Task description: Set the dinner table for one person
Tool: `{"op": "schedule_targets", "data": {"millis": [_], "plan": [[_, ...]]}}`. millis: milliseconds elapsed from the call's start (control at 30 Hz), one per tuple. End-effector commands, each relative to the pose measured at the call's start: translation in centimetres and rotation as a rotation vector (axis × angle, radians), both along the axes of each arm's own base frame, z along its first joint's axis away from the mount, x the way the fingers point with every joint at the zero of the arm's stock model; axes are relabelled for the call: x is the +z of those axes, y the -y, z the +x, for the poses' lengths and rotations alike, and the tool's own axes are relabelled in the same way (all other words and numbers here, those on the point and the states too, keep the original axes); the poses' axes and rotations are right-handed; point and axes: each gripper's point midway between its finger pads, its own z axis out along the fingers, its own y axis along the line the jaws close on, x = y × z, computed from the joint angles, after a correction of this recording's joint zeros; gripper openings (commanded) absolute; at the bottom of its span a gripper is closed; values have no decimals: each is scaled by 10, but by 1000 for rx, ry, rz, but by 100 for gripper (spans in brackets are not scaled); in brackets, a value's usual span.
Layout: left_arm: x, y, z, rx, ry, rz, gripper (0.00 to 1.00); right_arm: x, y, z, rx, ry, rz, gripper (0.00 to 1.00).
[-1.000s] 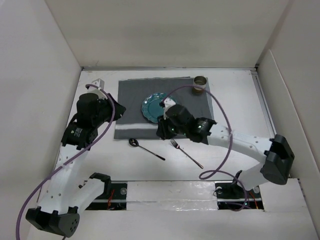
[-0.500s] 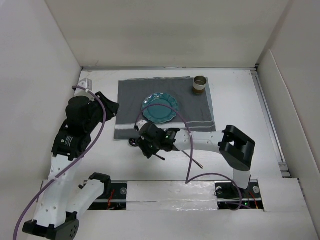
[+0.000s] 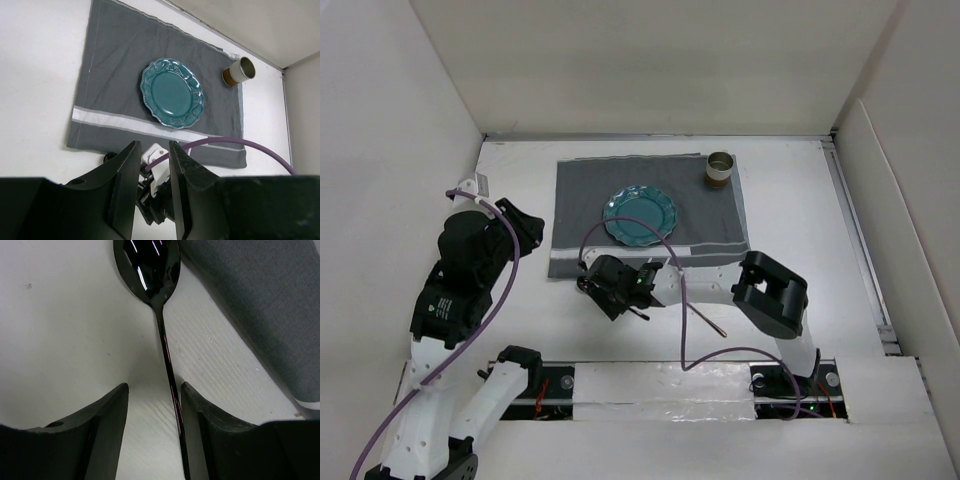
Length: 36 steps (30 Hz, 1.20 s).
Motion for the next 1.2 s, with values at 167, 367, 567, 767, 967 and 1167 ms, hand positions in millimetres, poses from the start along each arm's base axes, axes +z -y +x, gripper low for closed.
{"op": "schedule_targets", "data": {"millis": [167, 367, 567, 767, 967, 1167], "plan": [[17, -2, -1, -2, 43, 16, 26, -15, -18, 2, 22, 3, -3, 23], [17, -2, 0, 0, 48, 19, 26, 46, -29, 7, -50, 19, 125, 0], [9, 9, 10, -40, 42, -5, 26, 176, 12, 90, -269, 117, 364, 0], [-2, 20, 16, -93, 28, -18, 26, 167, 116, 197, -579, 148, 334, 0], [-14, 24, 19, -110, 6, -12, 26, 133, 205, 270, -789, 137, 270, 0], [-27, 26, 20, -122, -19, -10, 26, 81, 235, 304, -828, 67, 132, 0]]}}
